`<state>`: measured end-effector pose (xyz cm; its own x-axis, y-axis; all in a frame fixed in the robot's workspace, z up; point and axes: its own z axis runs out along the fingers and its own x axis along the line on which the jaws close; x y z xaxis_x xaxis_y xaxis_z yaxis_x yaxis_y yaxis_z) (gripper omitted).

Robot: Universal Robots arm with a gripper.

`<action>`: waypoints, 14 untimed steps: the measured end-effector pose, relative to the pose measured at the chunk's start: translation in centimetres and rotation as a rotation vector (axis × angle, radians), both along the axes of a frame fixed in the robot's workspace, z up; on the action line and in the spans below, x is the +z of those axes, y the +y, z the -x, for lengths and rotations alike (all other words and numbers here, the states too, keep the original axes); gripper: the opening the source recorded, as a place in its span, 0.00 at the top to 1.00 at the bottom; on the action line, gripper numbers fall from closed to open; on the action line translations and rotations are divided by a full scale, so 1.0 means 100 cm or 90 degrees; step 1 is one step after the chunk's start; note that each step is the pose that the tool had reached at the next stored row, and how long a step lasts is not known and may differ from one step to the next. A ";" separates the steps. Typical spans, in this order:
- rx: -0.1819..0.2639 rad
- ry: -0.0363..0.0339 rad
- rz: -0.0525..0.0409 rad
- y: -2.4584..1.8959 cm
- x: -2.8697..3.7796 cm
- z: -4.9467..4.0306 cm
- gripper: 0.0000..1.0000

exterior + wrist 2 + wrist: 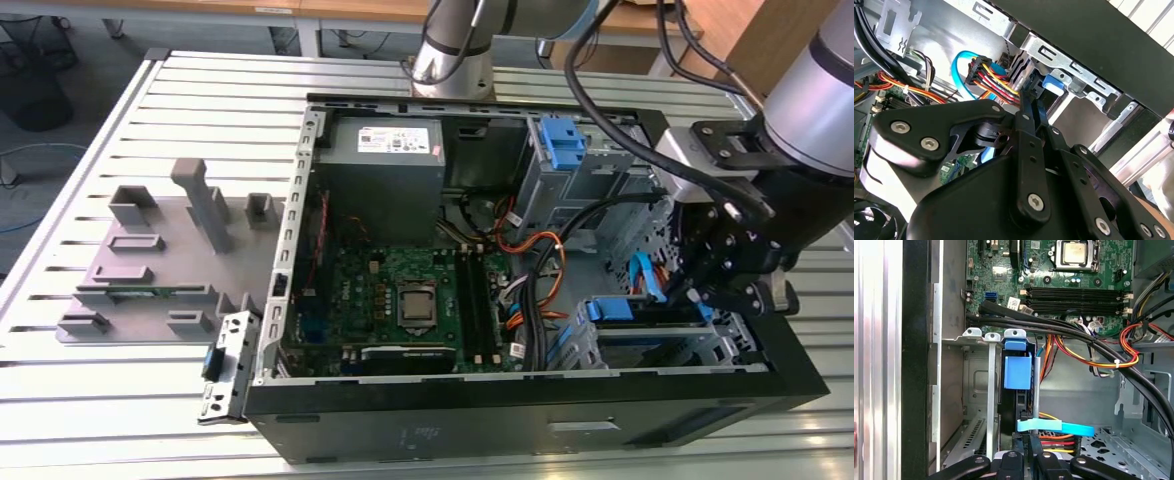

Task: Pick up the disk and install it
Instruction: 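Insert the second disk wire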

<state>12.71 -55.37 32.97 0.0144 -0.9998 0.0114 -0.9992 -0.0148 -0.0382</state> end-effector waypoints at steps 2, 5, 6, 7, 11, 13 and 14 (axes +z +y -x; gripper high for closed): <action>0.000 0.0000 0.0000 0.0000 -0.0012 0.0000 0.83; 0.000 0.0000 0.0003 0.0000 -0.0014 0.0000 0.83; 0.000 0.0000 0.0001 0.0000 -0.0015 0.0000 0.83; 0.000 0.0000 0.0001 0.0000 -0.0016 0.0000 0.83; 0.000 0.0000 0.0003 0.0000 -0.0023 0.0000 0.83; 0.000 0.0000 0.0003 0.0000 -0.0025 0.0000 0.83; 0.000 0.0000 0.0002 0.0000 -0.0026 0.0000 0.83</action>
